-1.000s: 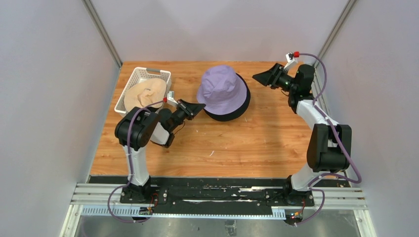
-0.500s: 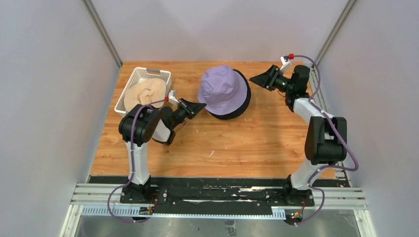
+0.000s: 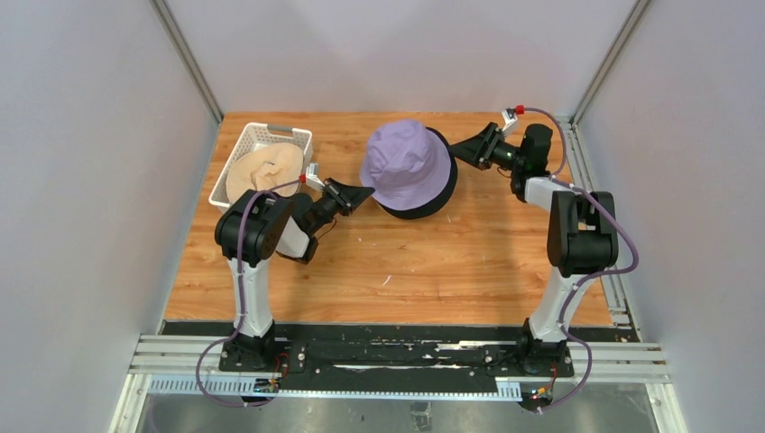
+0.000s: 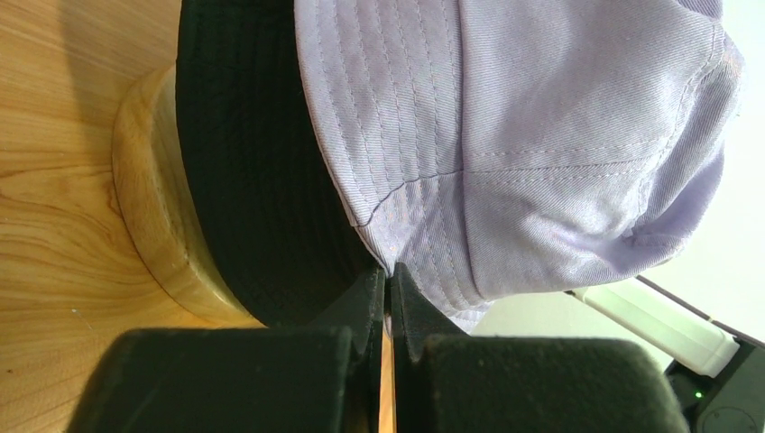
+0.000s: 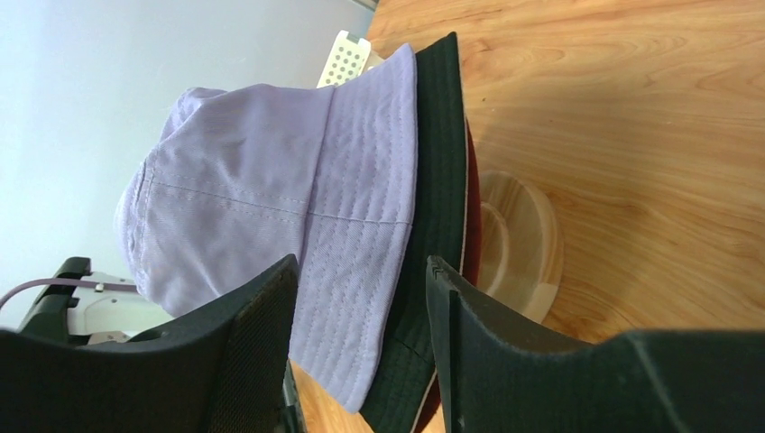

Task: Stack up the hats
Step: Stack the hat on the hat.

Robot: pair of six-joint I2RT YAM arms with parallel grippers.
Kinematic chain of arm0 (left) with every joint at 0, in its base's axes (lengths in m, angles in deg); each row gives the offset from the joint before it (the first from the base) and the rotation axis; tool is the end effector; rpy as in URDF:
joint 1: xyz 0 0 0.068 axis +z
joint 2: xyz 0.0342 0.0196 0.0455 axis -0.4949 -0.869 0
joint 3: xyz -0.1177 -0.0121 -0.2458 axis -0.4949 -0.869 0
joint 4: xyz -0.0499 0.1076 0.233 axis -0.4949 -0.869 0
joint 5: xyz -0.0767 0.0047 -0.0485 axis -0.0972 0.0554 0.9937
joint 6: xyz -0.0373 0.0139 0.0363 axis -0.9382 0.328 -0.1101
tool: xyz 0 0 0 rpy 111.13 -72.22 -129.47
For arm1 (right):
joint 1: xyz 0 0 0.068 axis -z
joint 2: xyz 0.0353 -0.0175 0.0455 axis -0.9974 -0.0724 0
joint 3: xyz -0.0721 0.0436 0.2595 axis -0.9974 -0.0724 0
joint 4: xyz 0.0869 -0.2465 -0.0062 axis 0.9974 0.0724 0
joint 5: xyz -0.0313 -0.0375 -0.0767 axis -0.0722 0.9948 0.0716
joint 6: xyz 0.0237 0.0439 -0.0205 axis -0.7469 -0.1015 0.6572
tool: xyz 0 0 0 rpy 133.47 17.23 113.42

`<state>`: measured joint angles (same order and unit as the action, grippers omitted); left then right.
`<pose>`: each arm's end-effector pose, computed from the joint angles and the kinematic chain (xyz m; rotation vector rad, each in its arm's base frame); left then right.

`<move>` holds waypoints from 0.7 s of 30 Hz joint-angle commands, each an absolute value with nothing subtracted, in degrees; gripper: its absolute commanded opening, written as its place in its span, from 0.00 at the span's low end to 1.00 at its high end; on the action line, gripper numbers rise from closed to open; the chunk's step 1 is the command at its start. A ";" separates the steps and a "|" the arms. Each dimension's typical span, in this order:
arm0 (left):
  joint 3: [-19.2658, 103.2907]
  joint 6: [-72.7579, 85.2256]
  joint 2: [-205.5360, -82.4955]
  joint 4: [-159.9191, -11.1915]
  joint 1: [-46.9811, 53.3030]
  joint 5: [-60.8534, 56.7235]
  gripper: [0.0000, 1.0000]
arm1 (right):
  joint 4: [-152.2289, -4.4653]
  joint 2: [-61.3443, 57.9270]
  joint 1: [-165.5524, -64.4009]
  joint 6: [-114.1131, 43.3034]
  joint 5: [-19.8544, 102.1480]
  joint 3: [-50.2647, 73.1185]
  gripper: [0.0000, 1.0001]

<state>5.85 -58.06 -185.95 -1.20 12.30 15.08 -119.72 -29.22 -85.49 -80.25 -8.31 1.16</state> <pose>0.3230 -0.1168 0.1243 -0.4584 1.6638 -1.5915 0.4172 0.0274 0.2357 -0.0481 1.8100 1.4536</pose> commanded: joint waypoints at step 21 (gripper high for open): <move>6.76 -59.02 -184.80 1.76 13.66 15.65 0.00 | -140.86 -37.92 -89.01 -97.46 -12.92 1.41 0.45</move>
<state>6.18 -58.85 -185.88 -1.23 13.10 15.59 -137.44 -37.62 -87.85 -95.75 -11.40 1.40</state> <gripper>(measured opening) 0.019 0.457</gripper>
